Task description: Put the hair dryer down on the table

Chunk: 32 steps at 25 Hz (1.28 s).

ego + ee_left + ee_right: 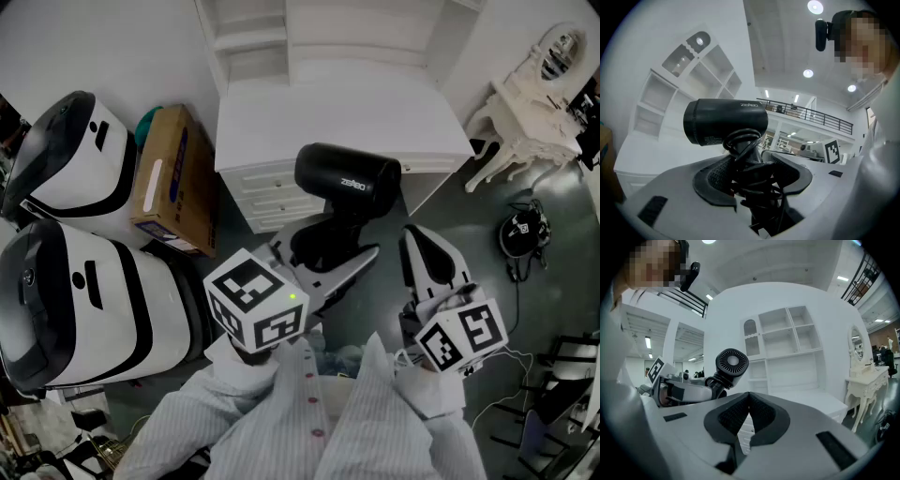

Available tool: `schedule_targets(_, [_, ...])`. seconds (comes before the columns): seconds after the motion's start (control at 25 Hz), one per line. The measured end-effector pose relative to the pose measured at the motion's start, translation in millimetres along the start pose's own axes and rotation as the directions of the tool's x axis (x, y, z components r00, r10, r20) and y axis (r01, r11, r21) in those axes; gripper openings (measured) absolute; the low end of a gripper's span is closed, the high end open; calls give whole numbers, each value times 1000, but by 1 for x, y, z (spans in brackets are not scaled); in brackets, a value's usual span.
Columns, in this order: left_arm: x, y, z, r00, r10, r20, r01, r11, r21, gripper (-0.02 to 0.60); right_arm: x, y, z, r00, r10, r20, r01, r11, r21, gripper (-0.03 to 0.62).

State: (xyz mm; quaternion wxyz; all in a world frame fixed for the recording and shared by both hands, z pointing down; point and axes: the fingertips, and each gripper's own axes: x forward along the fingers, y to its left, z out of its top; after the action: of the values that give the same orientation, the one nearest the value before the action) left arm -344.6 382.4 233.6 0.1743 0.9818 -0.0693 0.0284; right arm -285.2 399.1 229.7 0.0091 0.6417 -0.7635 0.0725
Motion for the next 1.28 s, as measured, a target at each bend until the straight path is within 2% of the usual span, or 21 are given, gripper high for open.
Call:
schedule_targets(0.4, [4,3,5,1000,14,9,-14,1000,-1,245,6,-4,9,1000,19,18,-18,1000,-11,12])
schedule_targets(0.6, [-3,16,8,1000,28,8,-28,1000,-6,245,12,-4,7,1000,0,19,0,1000,6,12])
schedule_targets(0.96, [-8,33,2,999,49,0,-49,998,-48,246,10,-11,-8,998,-44,-51,43,999,-15,12])
schedule_targets(1.28, [11,44,5,999,53,7,-53,997,-50,247,18,-24,-16,997,-5,-71,5,1000,-4,12])
